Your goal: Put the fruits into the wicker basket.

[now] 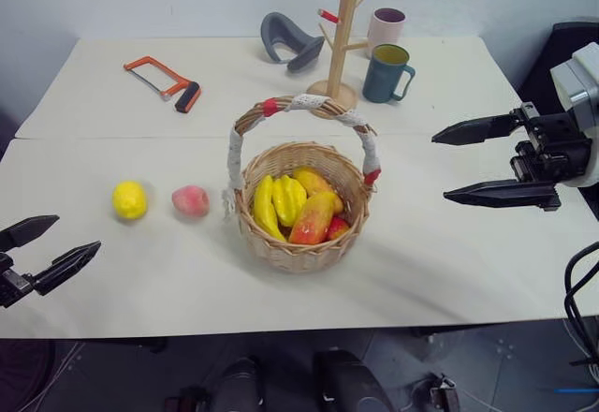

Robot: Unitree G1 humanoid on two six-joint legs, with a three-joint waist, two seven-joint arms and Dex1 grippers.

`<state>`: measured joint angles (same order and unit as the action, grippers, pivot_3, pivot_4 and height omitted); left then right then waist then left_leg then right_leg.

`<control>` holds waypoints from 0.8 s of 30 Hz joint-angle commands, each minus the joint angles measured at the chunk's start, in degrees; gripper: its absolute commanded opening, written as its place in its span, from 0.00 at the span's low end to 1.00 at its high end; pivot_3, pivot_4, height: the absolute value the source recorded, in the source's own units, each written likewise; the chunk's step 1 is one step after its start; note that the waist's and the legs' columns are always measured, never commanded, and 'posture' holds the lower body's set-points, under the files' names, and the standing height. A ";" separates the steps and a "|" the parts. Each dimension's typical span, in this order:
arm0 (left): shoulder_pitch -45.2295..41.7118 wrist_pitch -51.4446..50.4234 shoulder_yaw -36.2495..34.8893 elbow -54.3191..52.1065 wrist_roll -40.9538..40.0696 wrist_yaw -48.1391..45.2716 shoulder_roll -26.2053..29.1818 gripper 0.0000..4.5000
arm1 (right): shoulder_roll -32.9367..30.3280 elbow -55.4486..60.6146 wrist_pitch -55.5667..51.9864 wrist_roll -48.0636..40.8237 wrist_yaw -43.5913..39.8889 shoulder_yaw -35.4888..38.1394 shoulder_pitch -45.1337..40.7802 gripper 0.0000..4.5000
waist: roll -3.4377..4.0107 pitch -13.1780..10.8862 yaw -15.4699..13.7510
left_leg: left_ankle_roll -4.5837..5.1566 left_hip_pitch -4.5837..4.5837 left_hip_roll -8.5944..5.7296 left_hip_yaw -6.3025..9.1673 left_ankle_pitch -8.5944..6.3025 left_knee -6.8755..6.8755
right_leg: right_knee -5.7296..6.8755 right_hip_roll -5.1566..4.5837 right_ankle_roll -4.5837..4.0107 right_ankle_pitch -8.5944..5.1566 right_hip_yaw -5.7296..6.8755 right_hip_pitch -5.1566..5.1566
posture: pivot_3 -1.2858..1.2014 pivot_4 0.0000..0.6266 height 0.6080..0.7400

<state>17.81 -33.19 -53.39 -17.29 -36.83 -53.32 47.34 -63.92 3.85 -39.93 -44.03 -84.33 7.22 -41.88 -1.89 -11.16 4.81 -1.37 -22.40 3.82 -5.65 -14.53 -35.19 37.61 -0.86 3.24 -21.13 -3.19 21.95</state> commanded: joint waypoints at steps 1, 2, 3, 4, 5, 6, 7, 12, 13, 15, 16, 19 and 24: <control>0.72 1.33 -1.68 -0.31 -0.43 -0.53 0.34 1.00 | 0.00 0.37 0.71 -0.55 -0.57 2.28 -0.12 1.00 | 0.00 0.00 0.04 | 0.00 0.00 0.00 0.00 0.00 0.00 | 0.00 0.01 0.00 0.00 0.00 0.00 | 0.52 0.24 1.00; 0.53 1.25 -1.58 -0.14 -0.42 -0.40 0.50 1.00 | 0.00 0.37 0.79 -0.55 -0.58 2.40 0.06 1.00 | 0.00 0.00 0.11 | -0.01 0.00 0.01 0.00 0.01 0.00 | 0.00 0.02 0.00 0.00 0.00 0.00 | 0.52 0.24 1.00; 0.13 1.07 -1.44 0.22 -0.31 0.02 0.78 1.00 | 0.09 0.40 0.92 -0.49 -0.45 2.48 0.24 1.00 | 0.00 0.00 0.14 | -0.01 0.00 0.02 -0.02 0.00 0.00 | 0.00 0.02 0.00 0.00 0.00 0.00 | 0.52 0.24 1.00; -0.11 0.92 -1.31 0.46 -0.23 0.27 0.97 1.00 | 0.18 0.42 1.08 -0.40 -0.32 2.52 0.42 1.00 | 0.00 0.00 0.15 | -0.01 0.01 0.03 -0.05 0.00 0.00 | 0.00 0.02 0.00 0.00 0.00 0.01 | 0.52 0.24 1.00; -0.02 1.42 -0.94 0.86 0.59 0.27 1.28 1.00 | 0.33 0.53 1.37 -0.21 -0.07 2.54 0.63 1.00 | 0.00 0.00 0.15 | -0.01 0.01 0.03 -0.05 0.00 0.00 | 0.00 0.02 0.00 0.00 0.00 0.01 | 0.52 0.24 1.00; 0.19 2.02 -0.56 1.12 1.48 0.26 1.48 1.00 | 0.46 0.59 1.70 0.03 0.14 2.56 0.80 1.00 | 0.00 0.00 0.13 | -0.01 0.01 0.03 -0.06 0.00 0.00 | 0.01 0.02 0.00 0.00 0.00 0.01 | 0.52 0.24 1.00; 0.42 3.13 0.07 1.58 2.89 0.46 1.57 1.00 | 0.73 0.66 2.09 0.36 0.64 2.53 0.92 1.00 | 0.00 0.00 0.12 | -0.01 0.01 0.03 -0.06 0.01 0.00 | 0.01 0.02 0.00 0.00 0.00 0.01 | 0.52 0.24 1.00; 0.16 4.71 1.23 2.44 4.61 1.38 1.18 1.00 | 1.58 1.49 2.65 1.04 2.17 2.38 1.38 1.00 | 0.00 0.00 0.09 | -0.01 0.02 0.03 -0.11 0.01 0.00 | 0.02 0.02 0.00 0.00 -0.01 0.03 | 0.52 0.24 1.00; 0.02 4.66 1.29 2.50 4.60 1.51 1.20 1.00 | 1.56 1.75 2.54 0.82 2.21 2.51 1.49 1.00 | 0.00 0.00 0.08 | -0.01 0.02 0.03 -0.11 0.00 0.00 | 0.03 0.02 0.00 0.00 -0.01 0.03 | 0.52 0.24 1.00; -0.21 4.50 1.43 2.51 4.55 1.74 1.35 1.00 | 1.51 1.96 2.38 0.47 2.35 2.67 1.48 1.00 | 0.00 0.00 0.06 | -0.01 0.02 0.03 -0.11 0.00 0.00 | 0.03 0.01 0.00 0.00 -0.01 0.03 | 0.52 0.24 1.00; -0.45 4.41 1.75 2.65 5.07 2.38 1.56 1.00 | 1.47 1.96 2.54 0.54 2.39 2.66 1.42 1.00 | 0.00 0.00 0.07 | -0.01 0.02 0.03 -0.11 0.00 0.00 | 0.04 0.01 0.00 0.00 -0.01 0.03 | 0.52 0.24 1.00; -1.02 4.67 3.56 3.95 8.22 4.70 2.42 1.00 | 1.27 2.07 2.63 0.77 2.55 2.43 1.13 1.00 | 0.00 0.00 0.11 | -0.01 0.03 0.04 -0.11 0.00 0.00 | 0.06 0.02 0.00 0.00 -0.01 0.03 | 0.52 0.24 1.00; -5.09 -1.74 5.47 3.12 6.69 11.07 1.33 1.00 | 1.38 5.06 0.76 -1.72 3.62 3.90 1.79 1.00 | 0.00 0.00 0.06 | -0.01 0.04 0.05 -0.12 0.01 -0.02 | 0.14 0.03 0.00 0.00 -0.02 0.05 | 0.52 0.24 1.00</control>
<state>14.36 -32.90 -47.56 -12.69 -29.07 -45.38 48.98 -62.30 6.32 -38.64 -43.63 -81.45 7.79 -39.95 -1.89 -11.16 4.87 -1.38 -22.36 3.87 -5.77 -14.52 -35.23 37.78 -0.83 3.24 -21.13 -3.21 22.00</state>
